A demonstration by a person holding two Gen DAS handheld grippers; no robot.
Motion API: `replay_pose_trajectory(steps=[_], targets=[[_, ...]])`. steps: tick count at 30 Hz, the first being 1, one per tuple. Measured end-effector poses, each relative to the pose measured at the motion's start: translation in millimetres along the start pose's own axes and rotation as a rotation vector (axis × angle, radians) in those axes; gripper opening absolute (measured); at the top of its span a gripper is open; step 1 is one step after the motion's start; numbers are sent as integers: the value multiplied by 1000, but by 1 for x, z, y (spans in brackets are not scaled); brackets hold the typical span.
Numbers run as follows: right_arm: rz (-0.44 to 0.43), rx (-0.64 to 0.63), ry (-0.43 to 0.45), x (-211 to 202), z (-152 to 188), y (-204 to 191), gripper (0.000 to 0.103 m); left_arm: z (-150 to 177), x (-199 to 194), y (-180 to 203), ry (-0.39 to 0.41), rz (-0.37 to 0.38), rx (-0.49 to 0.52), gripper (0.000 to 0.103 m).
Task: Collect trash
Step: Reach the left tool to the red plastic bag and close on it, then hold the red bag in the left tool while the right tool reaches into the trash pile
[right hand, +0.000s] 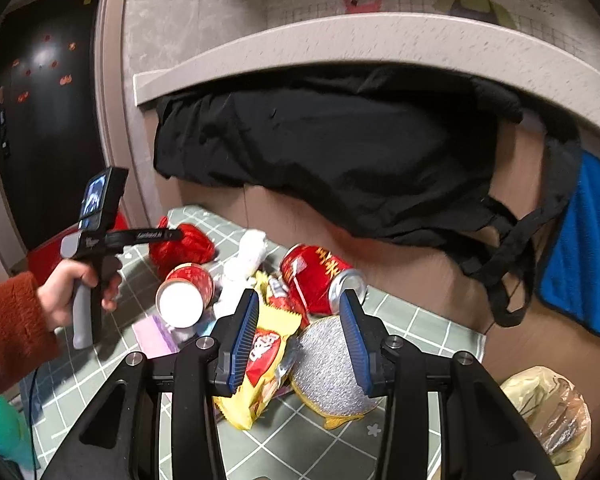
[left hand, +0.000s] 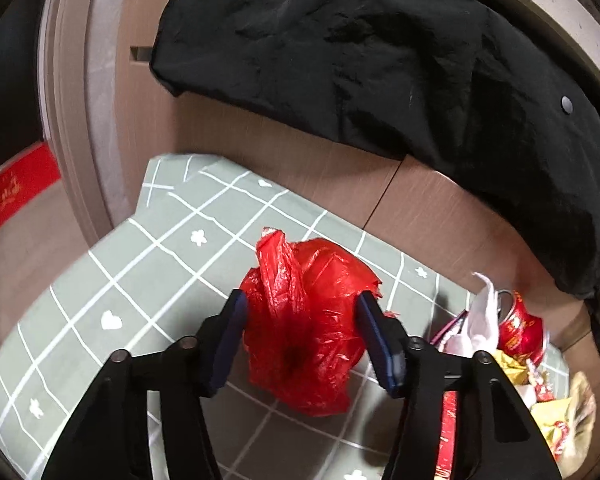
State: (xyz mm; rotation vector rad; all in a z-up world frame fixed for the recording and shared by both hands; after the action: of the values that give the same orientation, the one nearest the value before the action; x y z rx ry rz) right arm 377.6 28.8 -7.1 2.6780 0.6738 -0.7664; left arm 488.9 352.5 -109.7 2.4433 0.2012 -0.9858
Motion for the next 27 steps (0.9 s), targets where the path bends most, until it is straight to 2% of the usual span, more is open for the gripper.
replay_pose_trajectory(steps=[4, 7, 15, 19, 22, 27], targets=[[-82, -37, -31, 8, 3, -22, 40, 7, -13, 2, -10, 25, 2, 36], [-168, -54, -61, 20, 0, -43, 40, 13, -35, 2, 15, 30, 34, 29], [-304, -126, -140, 74, -20, -101, 40, 36, -117, -14, 72, 66, 7, 28], [-241, -152, -158, 106, -28, -111, 40, 46, -148, -21, 90, 70, 5, 28], [-232, -138, -202, 125, -23, -110, 40, 53, -161, -24, 102, 78, 8, 28], [-334, -66, -263, 136, -15, -112, 44, 60, -169, -27, 89, 103, -37, 28]])
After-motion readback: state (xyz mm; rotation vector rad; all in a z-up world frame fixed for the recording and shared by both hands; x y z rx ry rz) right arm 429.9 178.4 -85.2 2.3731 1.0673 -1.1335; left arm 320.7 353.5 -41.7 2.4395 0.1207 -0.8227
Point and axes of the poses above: each gripper's, at about its wrist camera, not at the fingertips, and x roughly the way its jaws point, y to its right, z to its underside, the point moved 6 cm from there along x, roughly the way its jaws point, and after that the axes turned 8 degrees about -x, right-handed, at the moved point
